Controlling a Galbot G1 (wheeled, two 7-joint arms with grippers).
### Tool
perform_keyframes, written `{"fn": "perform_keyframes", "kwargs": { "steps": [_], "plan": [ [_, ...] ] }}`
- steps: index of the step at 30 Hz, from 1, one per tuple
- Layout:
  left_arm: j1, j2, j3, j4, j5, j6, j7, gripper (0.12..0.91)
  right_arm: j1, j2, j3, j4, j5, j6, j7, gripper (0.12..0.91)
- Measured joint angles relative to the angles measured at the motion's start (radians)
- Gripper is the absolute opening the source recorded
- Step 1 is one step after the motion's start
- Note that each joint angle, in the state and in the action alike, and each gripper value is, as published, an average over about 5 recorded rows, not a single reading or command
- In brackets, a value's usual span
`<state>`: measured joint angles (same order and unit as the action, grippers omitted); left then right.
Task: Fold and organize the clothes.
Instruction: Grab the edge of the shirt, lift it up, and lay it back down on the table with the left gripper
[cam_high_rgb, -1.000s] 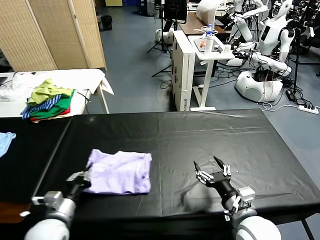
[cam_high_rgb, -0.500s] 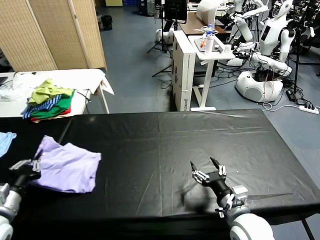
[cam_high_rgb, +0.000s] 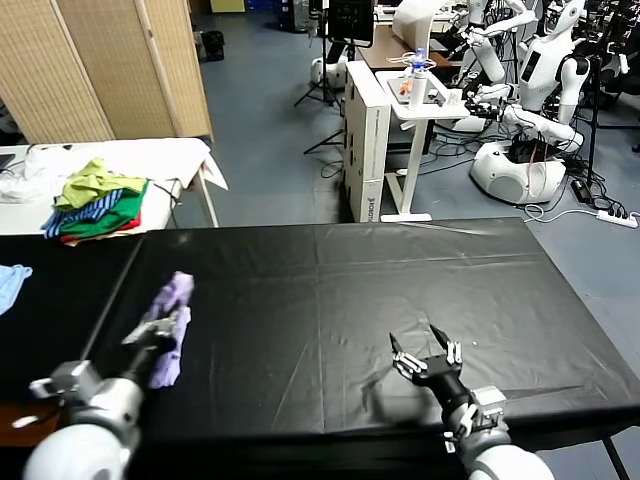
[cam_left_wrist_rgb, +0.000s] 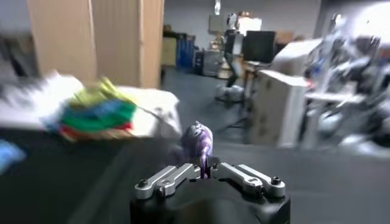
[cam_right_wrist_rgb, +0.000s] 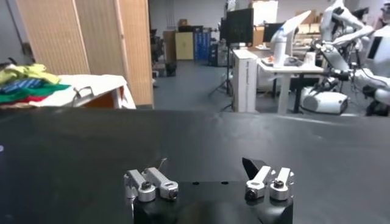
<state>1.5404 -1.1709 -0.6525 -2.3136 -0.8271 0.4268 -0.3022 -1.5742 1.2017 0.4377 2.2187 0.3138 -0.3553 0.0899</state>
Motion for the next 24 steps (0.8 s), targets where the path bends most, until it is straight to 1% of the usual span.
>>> {"fn": "perform_keyframes", "kwargs": {
  "steps": [4, 11, 13, 15, 16, 18, 19, 20, 22, 23, 24],
  "plan": [
    [-0.05, -0.088, 0.101, 0.031, 0.014, -0.002, 0.001, 0.179, -0.011, 0.014, 0.0, -0.002, -0.017, -0.001, 0.0, 0.907],
    [-0.09, -0.234, 0.251, 0.1, 0.083, -0.01, 0.015, 0.179, -0.004, 0.019, 0.0, -0.01, -0.016, -0.012, 0.004, 0.907],
    [-0.091, -0.265, 0.281, 0.119, 0.116, -0.012, 0.028, 0.179, 0.003, 0.016, -0.003, -0.013, 0.006, -0.027, 0.005, 0.907],
    [-0.09, -0.288, 0.304, 0.137, 0.156, -0.016, 0.049, 0.184, 0.012, 0.011, -0.009, -0.017, 0.038, -0.047, 0.006, 0.907],
    [-0.088, -0.297, 0.313, 0.143, 0.174, -0.017, 0.061, 0.202, 0.018, 0.008, -0.014, -0.02, 0.058, -0.059, 0.006, 0.907],
    [-0.082, -0.306, 0.327, 0.151, 0.2, -0.019, 0.086, 0.275, 0.034, -0.001, -0.025, -0.026, 0.099, -0.082, 0.008, 0.907],
    [-0.078, -0.309, 0.332, 0.152, 0.208, -0.019, 0.098, 0.329, 0.044, -0.007, -0.033, -0.029, 0.123, -0.095, 0.01, 0.907],
    [-0.074, -0.31, 0.336, 0.151, 0.214, -0.019, 0.111, 0.402, 0.056, -0.013, -0.042, -0.033, 0.15, -0.107, 0.013, 0.907],
    [-0.066, -0.309, 0.339, 0.147, 0.226, -0.021, 0.137, 0.516, 0.085, -0.025, -0.062, -0.04, 0.208, -0.129, 0.02, 0.907],
    [-0.061, -0.307, 0.338, 0.143, 0.235, -0.024, 0.151, 0.592, 0.101, -0.031, -0.074, -0.045, 0.239, -0.14, 0.025, 0.907],
    [-0.057, -0.305, 0.336, 0.138, 0.246, -0.028, 0.165, 0.649, 0.12, -0.035, -0.087, -0.05, 0.27, -0.149, 0.029, 0.907]
  ]
}}
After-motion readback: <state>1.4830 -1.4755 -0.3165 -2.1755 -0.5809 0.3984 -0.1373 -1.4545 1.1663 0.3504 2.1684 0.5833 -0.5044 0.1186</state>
